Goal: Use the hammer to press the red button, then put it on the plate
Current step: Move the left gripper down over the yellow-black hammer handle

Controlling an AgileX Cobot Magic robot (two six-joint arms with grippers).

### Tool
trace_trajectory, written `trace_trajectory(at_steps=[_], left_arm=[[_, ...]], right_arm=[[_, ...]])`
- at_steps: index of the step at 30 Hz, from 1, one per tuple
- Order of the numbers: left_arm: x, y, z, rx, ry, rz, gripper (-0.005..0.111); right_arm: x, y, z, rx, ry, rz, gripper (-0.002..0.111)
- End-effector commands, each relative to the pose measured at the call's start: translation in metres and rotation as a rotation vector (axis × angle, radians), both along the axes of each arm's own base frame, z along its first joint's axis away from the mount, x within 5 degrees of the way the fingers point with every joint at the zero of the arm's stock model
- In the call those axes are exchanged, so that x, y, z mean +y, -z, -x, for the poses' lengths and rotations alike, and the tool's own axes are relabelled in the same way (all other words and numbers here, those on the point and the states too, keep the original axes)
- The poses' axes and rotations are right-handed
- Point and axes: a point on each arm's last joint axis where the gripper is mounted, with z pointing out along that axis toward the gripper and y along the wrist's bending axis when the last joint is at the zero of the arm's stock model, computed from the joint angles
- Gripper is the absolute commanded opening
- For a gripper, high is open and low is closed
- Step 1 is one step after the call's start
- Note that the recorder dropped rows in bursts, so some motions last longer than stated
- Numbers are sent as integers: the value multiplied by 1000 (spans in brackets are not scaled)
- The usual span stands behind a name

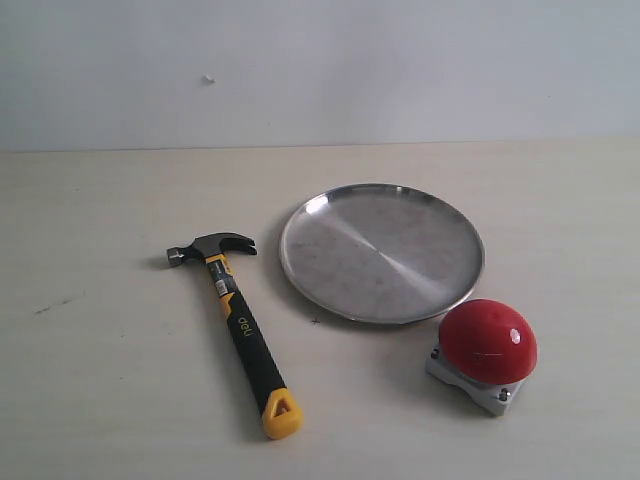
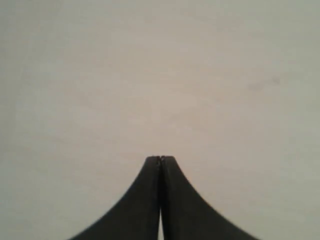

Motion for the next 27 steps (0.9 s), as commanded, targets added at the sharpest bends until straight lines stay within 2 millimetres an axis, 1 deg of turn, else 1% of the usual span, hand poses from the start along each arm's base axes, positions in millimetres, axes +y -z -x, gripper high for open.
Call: trace_trajectory(at_steps=[1,2,4,7,10,14,23,25,27], left_arm=[[-65,29,-8,162,119,250,0],[-81,33,-8,180,141,250,0],[-111,41,-12,146,182,259,0],[-149,52,-17,88,217,302,0],[-172,61,-22,86,245,314,0],[-185,67,-27,113,265,308,0],[-186,68,-27,112,257,312,0],[-188,68,-26,115,166,366,0],[-193,68,-23,137,36,465,0]], right_arm=[[0,0,0,-12,7,2,0],[0,0,0,-12,7,2,0],[0,0,0,-12,7,2,0],[0,0,0,-12,7,6,0],[0,0,0,-12,7,6,0],[0,0,0,-12,7,6,0],[0,0,0,-12,7,2,0],[0,0,0,-12,7,4,0],[0,0,0,-12,7,4,0]])
